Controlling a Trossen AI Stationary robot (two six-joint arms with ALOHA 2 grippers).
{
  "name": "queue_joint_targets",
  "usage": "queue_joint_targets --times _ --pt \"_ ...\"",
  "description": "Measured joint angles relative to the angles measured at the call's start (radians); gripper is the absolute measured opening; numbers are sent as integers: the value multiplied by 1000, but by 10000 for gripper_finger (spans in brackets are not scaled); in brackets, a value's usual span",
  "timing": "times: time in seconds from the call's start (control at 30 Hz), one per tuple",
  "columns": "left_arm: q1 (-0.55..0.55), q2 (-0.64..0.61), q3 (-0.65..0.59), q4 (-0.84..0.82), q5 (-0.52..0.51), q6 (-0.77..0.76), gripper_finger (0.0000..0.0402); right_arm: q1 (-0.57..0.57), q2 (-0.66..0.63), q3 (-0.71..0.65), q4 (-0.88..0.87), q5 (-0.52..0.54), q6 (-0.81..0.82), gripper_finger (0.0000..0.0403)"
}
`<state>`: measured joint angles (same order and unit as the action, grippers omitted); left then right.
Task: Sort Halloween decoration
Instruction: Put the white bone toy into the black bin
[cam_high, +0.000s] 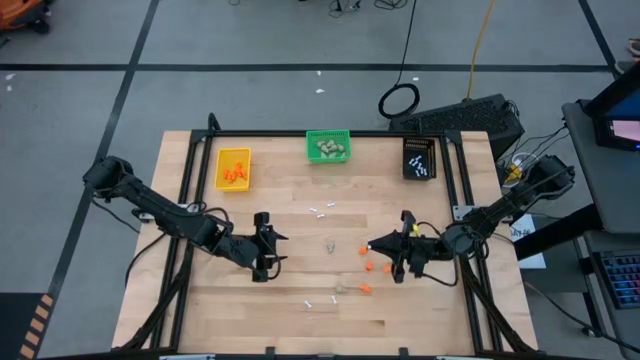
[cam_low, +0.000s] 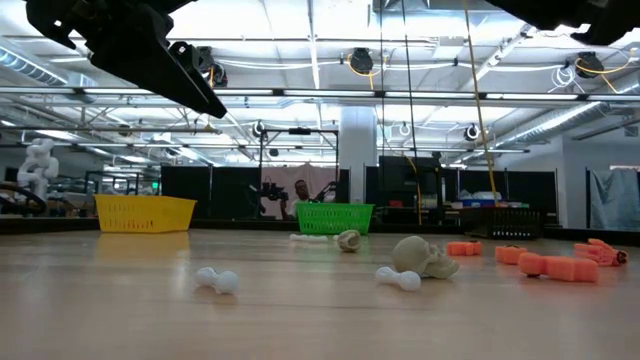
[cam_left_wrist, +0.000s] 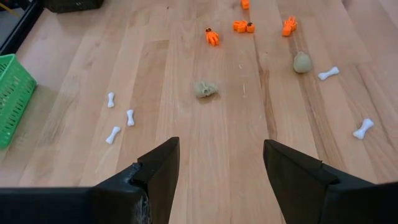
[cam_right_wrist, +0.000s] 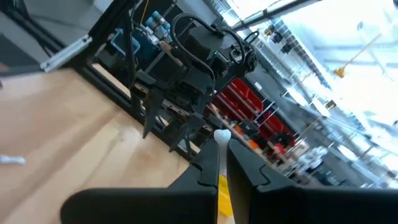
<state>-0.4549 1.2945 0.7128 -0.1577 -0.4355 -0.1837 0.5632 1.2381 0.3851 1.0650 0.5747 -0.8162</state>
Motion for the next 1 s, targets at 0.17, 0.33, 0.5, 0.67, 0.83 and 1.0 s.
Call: queue_joint_targets --times 0.17,0.33,0.5,0.67,0.83,1.0 --pt "0 0 0 0 0 0 231 0 0 0 0 0 192 0" --pt "0 0 0 0 0 0 231 0 0 0 0 0 434 0" --pt "0 0 0 0 0 0 231 0 0 0 -1 0 630 0" --pt "0 0 0 0 0 0 231 0 0 0 -18 0 787 0" --pt "0 0 0 0 0 0 231 1 0 1 -50 0 913 0" --pt "0 0 0 0 0 0 231 1 0 1 -84 0 960 0"
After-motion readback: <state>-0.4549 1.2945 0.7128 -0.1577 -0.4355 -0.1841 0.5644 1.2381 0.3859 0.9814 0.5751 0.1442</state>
